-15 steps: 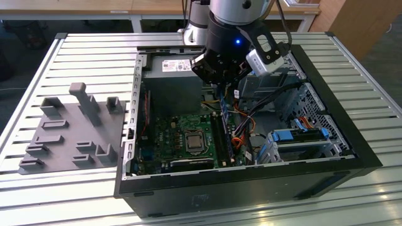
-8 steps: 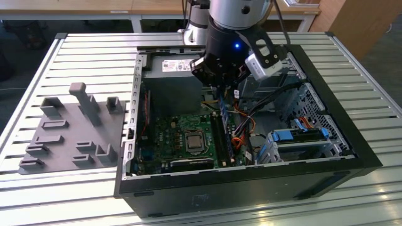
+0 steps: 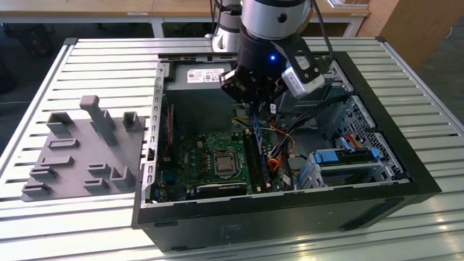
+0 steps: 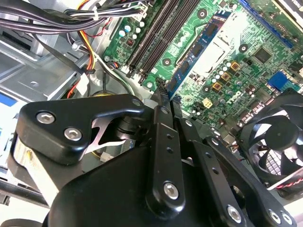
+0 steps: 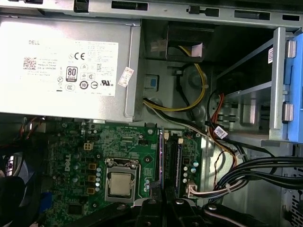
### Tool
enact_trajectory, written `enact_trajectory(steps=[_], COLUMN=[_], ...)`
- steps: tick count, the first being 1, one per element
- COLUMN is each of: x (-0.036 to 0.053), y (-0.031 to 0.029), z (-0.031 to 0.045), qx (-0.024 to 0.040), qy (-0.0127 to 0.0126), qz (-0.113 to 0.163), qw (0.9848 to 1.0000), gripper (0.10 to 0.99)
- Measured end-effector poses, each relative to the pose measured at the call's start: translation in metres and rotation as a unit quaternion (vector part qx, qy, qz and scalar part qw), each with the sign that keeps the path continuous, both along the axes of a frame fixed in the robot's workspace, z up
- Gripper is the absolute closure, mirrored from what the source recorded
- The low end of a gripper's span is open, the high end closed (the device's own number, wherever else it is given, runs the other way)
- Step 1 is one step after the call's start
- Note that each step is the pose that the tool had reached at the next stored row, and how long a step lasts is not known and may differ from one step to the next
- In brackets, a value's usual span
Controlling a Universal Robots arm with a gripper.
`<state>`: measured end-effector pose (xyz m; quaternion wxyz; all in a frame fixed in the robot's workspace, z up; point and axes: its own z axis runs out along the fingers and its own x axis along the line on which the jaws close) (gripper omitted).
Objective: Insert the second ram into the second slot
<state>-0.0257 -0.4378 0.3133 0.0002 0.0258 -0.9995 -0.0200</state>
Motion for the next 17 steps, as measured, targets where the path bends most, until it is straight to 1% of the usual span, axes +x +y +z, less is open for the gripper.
enact_trajectory(steps=[17], x=[0.0], y=[0.0], z=[-0.0147], qx=[-0.0001], qy=[0.0003], qz=[0.0], qw=[1.0], gripper=[0.949])
